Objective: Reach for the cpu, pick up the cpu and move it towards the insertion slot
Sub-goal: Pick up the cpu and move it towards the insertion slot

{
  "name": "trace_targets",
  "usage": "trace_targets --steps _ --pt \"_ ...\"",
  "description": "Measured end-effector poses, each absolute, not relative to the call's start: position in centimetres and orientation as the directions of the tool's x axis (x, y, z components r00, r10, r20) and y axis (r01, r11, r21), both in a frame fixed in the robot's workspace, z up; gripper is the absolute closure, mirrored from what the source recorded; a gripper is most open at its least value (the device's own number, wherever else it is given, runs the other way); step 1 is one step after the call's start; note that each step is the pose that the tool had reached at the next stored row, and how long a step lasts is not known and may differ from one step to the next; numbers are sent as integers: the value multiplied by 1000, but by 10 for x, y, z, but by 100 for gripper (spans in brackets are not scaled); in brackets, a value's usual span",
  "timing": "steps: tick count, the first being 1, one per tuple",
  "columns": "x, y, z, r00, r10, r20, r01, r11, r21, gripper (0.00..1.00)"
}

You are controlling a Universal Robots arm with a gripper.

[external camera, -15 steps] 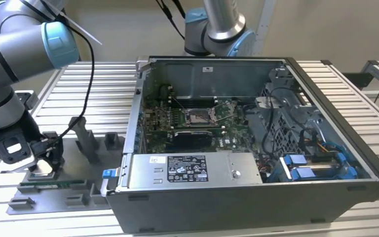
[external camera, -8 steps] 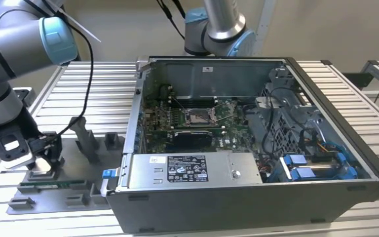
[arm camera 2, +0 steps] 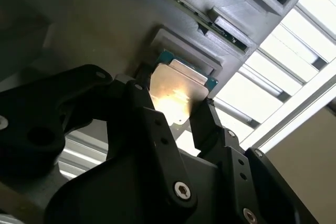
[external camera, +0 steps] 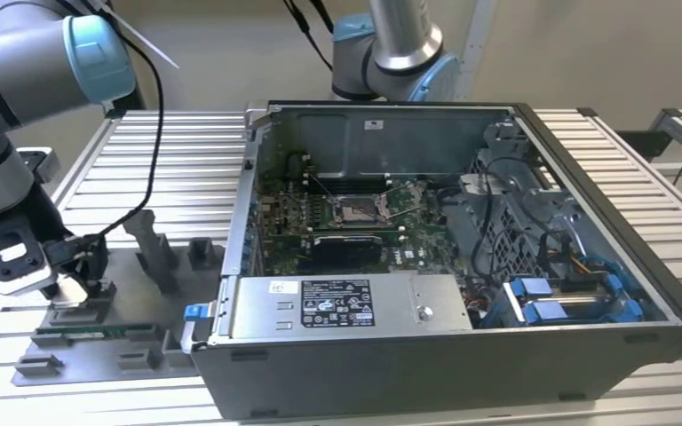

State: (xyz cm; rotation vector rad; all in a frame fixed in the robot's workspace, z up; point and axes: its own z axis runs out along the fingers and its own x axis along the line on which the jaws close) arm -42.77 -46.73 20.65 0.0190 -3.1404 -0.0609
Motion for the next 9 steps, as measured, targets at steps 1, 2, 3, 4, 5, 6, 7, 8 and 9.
trace_targets --steps 1,2,3,4,5,6,7,8,9 --pt "-428 -467 208 -1000 -12 0 -12 999 39 100" --pt "-428 -467 209 -1000 -12 0 -12 999 39 100" --pt "-428 -467 210 -1000 -12 0 -12 999 39 100" --pt "-428 -467 210 -1000 -12 0 -12 999 39 100" --pt "-428 -467 211 -1000 -12 0 -12 999 39 100" --pt "-428 -467 211 -1000 -12 0 -12 999 39 100" --pt "-428 -467 212 -1000 -12 0 -12 999 39 100" --pt "-428 -467 213 -1000 -12 0 -12 999 39 100" --pt "-428 -467 214 -1000 -12 0 -12 999 39 100"
